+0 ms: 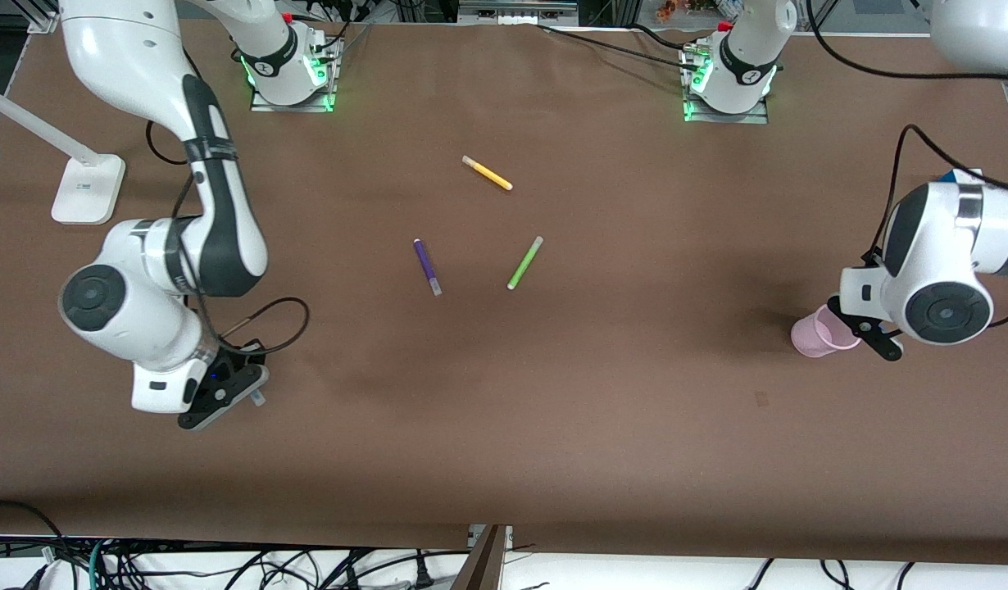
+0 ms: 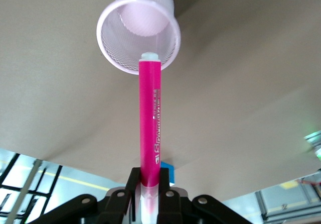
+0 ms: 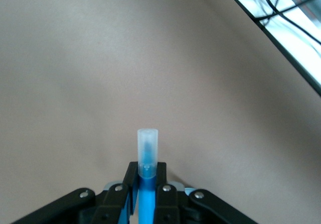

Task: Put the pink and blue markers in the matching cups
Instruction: 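Carry the pink marker to the pink cup while the right gripper carries blue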

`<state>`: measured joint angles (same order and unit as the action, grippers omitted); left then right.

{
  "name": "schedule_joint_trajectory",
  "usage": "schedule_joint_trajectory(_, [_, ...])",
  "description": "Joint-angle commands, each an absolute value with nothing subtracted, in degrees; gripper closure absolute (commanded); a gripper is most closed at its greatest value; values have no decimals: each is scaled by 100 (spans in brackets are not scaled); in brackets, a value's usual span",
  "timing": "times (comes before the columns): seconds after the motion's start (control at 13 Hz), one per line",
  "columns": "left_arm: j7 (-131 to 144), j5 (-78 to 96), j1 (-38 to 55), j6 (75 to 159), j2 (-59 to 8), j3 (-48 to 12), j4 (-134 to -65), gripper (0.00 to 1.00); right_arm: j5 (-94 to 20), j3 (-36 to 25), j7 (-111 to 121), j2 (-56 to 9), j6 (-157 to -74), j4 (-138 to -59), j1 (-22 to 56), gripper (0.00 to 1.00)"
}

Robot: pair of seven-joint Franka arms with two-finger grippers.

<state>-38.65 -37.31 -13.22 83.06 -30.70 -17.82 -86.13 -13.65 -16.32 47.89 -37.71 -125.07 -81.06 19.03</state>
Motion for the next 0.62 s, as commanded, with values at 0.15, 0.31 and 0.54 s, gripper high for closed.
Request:
schedule_joint_trajectory(0.15, [-4052,-4455,-1160,8121,-3656,-1723,-8244,100,-1913,-1573,6764,-3656,-12437,-8174,1583,100])
schedule_joint_trajectory(0.31, [-4026,-4561,-1151,8130,-3752,-1714,-8244,100,-2869,-1573,7808,-3647,-12437,-8261,1372,100])
schedule_joint_trajectory(0.54, [-3833,-4886,-1046,8130,-3972,-1723,-8244,100,-3506,-1582,8726,-3543,-12201,-8367,1152,100])
